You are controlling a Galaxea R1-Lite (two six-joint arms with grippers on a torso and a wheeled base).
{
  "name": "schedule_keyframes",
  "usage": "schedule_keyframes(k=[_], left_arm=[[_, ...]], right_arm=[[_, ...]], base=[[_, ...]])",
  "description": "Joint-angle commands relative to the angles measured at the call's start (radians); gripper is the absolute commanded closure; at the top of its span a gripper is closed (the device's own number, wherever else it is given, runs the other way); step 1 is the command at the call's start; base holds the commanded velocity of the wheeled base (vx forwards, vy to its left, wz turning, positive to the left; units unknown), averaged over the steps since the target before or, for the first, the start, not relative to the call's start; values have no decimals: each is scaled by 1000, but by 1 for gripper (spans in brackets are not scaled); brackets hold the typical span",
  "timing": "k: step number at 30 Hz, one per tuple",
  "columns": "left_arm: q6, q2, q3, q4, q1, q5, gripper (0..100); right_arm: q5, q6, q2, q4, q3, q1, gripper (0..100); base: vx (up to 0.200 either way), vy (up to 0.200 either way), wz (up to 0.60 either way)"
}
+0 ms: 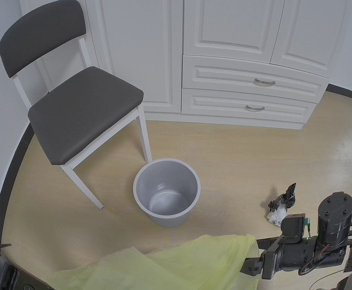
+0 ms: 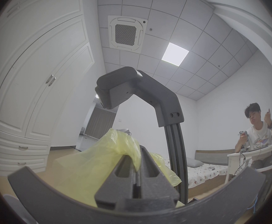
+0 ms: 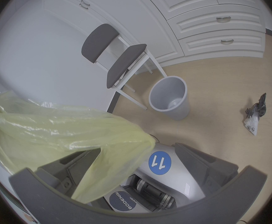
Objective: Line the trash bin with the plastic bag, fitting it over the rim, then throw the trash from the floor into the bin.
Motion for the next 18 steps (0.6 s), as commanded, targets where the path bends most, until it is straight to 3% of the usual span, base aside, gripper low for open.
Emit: schedule_keyframes(k=[1, 11, 18], left_arm=[[-1, 9, 5, 0, -9, 0, 100], [0, 14, 2, 0, -7, 1, 100], [7, 6, -2, -1, -7, 40, 100]], right_arm=[[4, -4, -4, 0, 6, 2, 0], [30, -9, -10, 0, 24, 3, 0], [61, -73, -28, 0, 59, 2, 0]], base=[[0, 0, 0], [0, 0, 0], [0, 0, 0]])
